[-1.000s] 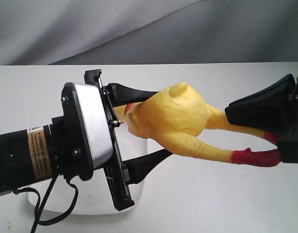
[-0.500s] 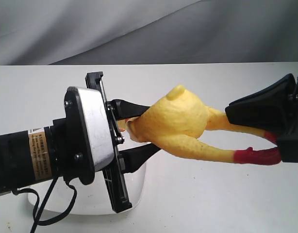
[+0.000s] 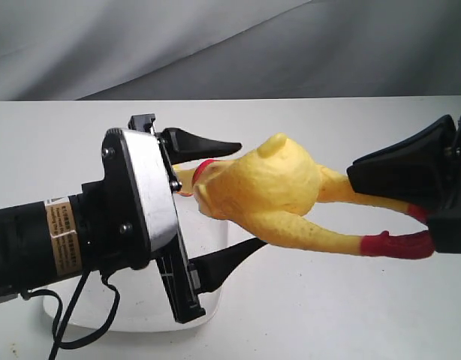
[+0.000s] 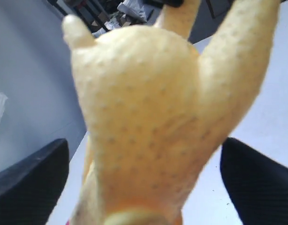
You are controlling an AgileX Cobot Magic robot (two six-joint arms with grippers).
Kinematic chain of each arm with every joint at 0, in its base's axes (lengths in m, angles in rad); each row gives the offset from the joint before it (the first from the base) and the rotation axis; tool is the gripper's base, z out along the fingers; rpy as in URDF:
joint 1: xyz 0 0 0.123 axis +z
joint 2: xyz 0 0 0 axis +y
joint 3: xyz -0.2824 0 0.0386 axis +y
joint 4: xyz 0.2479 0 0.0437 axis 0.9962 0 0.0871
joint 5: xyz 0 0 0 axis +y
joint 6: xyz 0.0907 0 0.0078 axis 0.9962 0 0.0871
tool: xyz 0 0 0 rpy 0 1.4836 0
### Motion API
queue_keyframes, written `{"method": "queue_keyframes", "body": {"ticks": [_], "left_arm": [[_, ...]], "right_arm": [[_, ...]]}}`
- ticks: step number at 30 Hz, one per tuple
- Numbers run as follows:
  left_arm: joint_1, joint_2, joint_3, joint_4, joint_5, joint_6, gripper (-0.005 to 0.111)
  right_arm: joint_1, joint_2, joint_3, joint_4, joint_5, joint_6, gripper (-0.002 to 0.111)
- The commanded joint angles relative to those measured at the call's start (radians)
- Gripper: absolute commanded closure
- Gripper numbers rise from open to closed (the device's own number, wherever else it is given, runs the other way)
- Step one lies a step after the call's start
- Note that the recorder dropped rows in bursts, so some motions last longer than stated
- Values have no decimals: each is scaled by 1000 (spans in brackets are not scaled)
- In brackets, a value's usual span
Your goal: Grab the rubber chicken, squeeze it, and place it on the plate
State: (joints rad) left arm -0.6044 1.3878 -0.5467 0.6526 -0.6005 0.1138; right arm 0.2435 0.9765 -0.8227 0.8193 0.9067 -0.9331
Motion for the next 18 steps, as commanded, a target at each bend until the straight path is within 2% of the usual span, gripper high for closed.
{"method": "queue_keyframes", "body": {"ticks": [1, 8, 11, 15, 16, 17, 18], "left_arm": [[-5, -2, -6, -104, 7, -29, 17], [-5, -2, -6, -104, 7, -29, 18], [-5, -2, -6, -104, 7, -33, 25], [-5, -2, -6, -65, 7, -35, 53], [-5, -2, -6, -39, 7, -35, 62], [-5, -2, -6, 8, 7, -35, 79], [-5, -2, -6, 31, 7, -35, 88]], "right_arm": [[4, -6, 0, 30, -7, -7, 108], [4, -6, 0, 30, -7, -7, 108], [4, -6, 0, 30, -7, -7, 108], [4, -6, 0, 30, -7, -7, 108], [4, -6, 0, 30, -7, -7, 108], [4, -6, 0, 30, -7, -7, 108], [4, -6, 0, 30, -7, -7, 108]]}}
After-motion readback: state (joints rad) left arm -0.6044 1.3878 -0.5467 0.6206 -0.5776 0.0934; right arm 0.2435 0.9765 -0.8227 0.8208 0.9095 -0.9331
